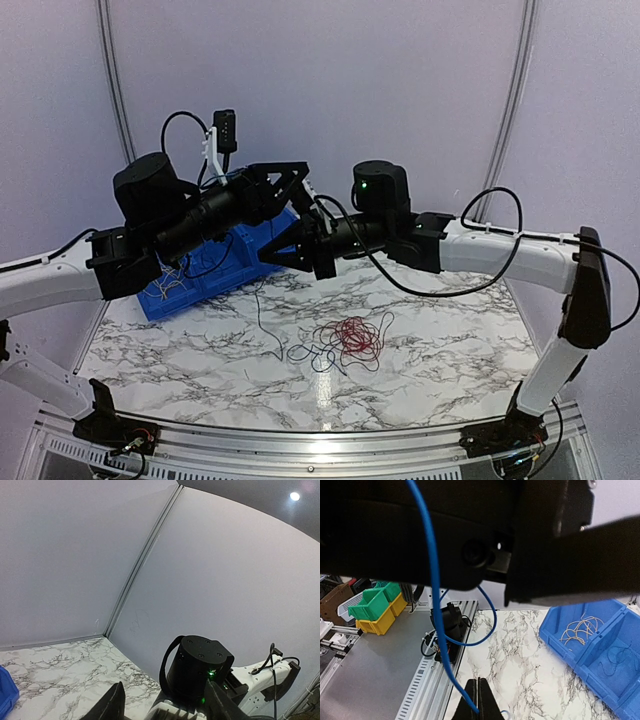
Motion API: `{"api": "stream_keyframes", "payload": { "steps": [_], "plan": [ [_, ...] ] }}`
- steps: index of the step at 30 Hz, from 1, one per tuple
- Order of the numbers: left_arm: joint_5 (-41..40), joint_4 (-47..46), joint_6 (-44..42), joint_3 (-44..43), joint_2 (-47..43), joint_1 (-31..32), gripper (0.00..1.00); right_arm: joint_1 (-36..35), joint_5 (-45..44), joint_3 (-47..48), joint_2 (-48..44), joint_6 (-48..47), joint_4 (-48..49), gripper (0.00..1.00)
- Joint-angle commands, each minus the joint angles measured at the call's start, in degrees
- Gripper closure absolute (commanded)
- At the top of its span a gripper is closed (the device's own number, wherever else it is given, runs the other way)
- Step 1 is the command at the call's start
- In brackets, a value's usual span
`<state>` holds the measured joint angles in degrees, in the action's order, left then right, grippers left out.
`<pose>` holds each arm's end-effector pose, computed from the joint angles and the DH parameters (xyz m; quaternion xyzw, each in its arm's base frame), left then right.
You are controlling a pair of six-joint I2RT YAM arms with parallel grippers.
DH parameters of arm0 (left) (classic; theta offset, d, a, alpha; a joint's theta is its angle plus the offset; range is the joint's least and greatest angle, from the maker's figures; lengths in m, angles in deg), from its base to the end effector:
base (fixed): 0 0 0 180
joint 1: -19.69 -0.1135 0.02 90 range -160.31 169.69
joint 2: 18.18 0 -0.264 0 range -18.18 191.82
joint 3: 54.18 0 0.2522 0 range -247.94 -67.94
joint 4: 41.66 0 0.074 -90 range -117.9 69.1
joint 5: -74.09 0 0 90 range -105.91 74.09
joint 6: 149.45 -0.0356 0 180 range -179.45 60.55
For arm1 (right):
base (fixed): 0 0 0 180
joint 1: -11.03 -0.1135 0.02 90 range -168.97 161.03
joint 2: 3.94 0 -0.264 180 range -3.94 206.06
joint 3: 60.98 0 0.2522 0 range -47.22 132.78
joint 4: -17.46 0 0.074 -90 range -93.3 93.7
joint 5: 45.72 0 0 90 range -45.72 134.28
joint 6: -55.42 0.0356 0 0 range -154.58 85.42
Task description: Untangle the cables
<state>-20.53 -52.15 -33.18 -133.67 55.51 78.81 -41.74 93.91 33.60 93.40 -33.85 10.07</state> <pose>0.1574 -0.2576 0.4231 0.1385 0.5840 -0.5244 0.6040 0.2211 0.3358 0.3461 -0.5474 0.5074 0.5496 0.3753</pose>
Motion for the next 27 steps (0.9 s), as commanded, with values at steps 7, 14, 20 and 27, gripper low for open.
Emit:
{"api": "stream_keyframes", "payload": {
  "steps": [7, 14, 20, 27],
  "plan": [
    [-14.3, 7.2, -11.4, 9.5, -10.1, 0.4, 0.36, 13.4, 0.0, -7.9, -10.6, 6.2, 8.0, 1.0],
    [-24.6, 21.1, -14.3, 19.1, -21.5, 0.3, 0.29, 27.1, -1.1, -9.5, -13.6, 9.2, 9.2, 1.0],
    [-31.1, 26.2, -11.9, 25.9, -29.9, 0.3, 0.27, 28.6, -6.0, -6.7, -12.3, 1.8, 3.2, 1.0],
    [-36.7, 33.3, -10.6, 27.7, -32.7, 0.3, 0.25, 28.5, -7.4, 0.7, -6.7, -0.5, -3.2, 1.0]
  ]
}}
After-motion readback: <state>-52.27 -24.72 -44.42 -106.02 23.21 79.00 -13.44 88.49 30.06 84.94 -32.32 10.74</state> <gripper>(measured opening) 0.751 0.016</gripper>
